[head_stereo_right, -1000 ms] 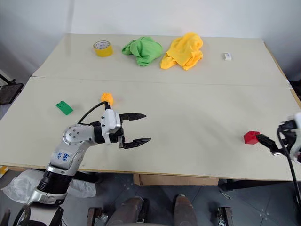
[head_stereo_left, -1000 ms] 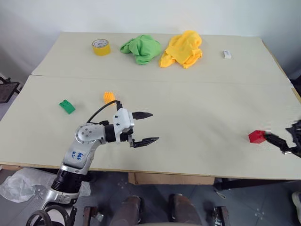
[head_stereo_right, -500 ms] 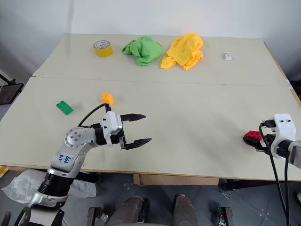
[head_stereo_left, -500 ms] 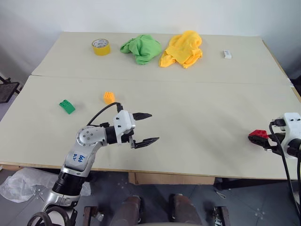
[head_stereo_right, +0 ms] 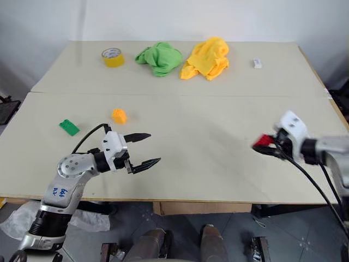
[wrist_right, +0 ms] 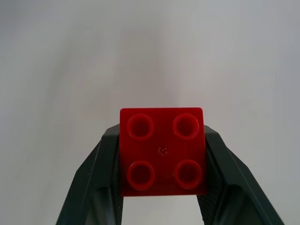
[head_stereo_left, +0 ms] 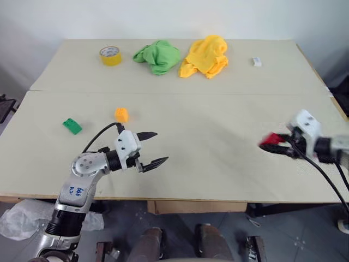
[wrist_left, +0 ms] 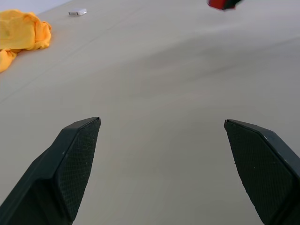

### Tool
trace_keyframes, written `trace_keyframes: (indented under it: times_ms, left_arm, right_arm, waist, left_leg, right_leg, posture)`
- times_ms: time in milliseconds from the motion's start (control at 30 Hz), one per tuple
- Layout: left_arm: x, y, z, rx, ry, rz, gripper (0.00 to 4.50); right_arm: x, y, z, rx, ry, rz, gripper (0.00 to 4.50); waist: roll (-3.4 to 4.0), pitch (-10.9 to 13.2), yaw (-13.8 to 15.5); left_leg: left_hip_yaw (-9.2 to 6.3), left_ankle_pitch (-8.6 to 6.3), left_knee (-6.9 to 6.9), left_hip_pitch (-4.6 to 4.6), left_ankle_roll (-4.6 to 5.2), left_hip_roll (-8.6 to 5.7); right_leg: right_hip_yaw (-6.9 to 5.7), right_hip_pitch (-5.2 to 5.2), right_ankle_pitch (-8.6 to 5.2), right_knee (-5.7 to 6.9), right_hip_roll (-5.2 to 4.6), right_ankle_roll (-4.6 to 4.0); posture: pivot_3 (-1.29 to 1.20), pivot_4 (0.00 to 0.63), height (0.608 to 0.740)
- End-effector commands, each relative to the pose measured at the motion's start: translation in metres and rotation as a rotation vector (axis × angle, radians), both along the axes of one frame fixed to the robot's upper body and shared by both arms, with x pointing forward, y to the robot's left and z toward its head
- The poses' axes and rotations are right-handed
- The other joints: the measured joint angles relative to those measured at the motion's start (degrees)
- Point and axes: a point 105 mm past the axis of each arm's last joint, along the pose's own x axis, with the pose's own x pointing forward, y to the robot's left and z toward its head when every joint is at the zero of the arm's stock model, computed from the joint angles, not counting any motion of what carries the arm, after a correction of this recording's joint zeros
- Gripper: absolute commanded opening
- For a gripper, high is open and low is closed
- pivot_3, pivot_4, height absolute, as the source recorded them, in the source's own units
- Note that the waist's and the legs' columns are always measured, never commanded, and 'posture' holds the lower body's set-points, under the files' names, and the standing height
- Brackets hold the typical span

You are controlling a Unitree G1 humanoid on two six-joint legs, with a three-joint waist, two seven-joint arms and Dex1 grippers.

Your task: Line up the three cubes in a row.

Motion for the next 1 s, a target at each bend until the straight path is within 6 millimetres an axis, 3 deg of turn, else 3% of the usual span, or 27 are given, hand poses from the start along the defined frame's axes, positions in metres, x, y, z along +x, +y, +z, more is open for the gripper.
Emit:
trace_keyframes:
  times_ms: [33,200,400,700,900,1000]
  left_arm:
    - [-0.005,0.001,0.006,0.009,-0.040,-0.009,4.50]
    - [-0.014,-0.001,0.009,-0.040,-0.030,-0.001,4.50]
    - [-0.020,0.007,0.006,-0.020,-0.025,0.047,4.50]
    - [-0.020,0.011,0.007,-0.011,-0.029,0.089,4.50]
    - [-0.020,0.011,0.007,-0.010,-0.030,0.092,4.50]
    - [-0.020,0.014,0.007,-0.002,-0.030,0.096,4.50]
  right_arm:
    - [0.017,0.039,0.004,-0.092,0.040,0.173,1.53]
    - [0.036,0.085,-0.009,-0.200,0.117,0.301,1.53]
    - [0.032,0.094,-0.036,-0.328,0.199,0.364,1.53]
    - [0.018,0.103,-0.044,-0.293,0.190,0.329,1.53]
    - [0.019,0.103,-0.050,-0.256,0.153,0.294,1.53]
    - [0.023,0.105,-0.043,-0.216,0.119,0.297,2.50]
  waist:
    - [-0.05,0.0,0.0]
    - [-0.05,0.0,0.5]
    - [-0.04,0.0,1.3]
    - [-0.04,0.0,0.7]
    - [-0.05,0.0,0.4]
    - [-0.05,0.0,0.4]
  left_leg:
    - [0.00,0.01,0.00,-0.03,-0.01,0.00]
    - [-0.09,-0.09,-0.05,-0.16,-0.10,0.10]
    - [-0.44,-0.15,0.05,-0.37,0.02,-0.24]
    - [-0.44,-0.17,0.06,-0.35,0.03,-0.17]
    - [-0.43,-0.18,0.05,-0.31,0.01,-0.15]
    - [-0.40,-0.17,0.06,-0.29,0.00,-0.15]
  right_leg:
    - [-0.02,-0.01,0.00,-0.03,-0.01,0.00]
    - [-0.15,-0.12,-0.02,0.06,-0.02,-0.05]
    - [-0.37,-0.18,-0.01,0.08,-0.16,-0.07]
    - [-0.41,-0.14,-0.01,0.07,-0.17,-0.07]
    - [-0.40,-0.12,-0.01,0.08,-0.16,-0.07]
    - [-0.38,-0.11,-0.01,0.07,-0.15,-0.07]
  posture:
    - [0.00,0.150,0.740]
    - [0.00,0.150,0.740]
    - [0.00,0.150,0.740]
    - [0.00,0.150,0.740]
    - [0.00,0.150,0.740]
    - [0.00,0.150,0.740]
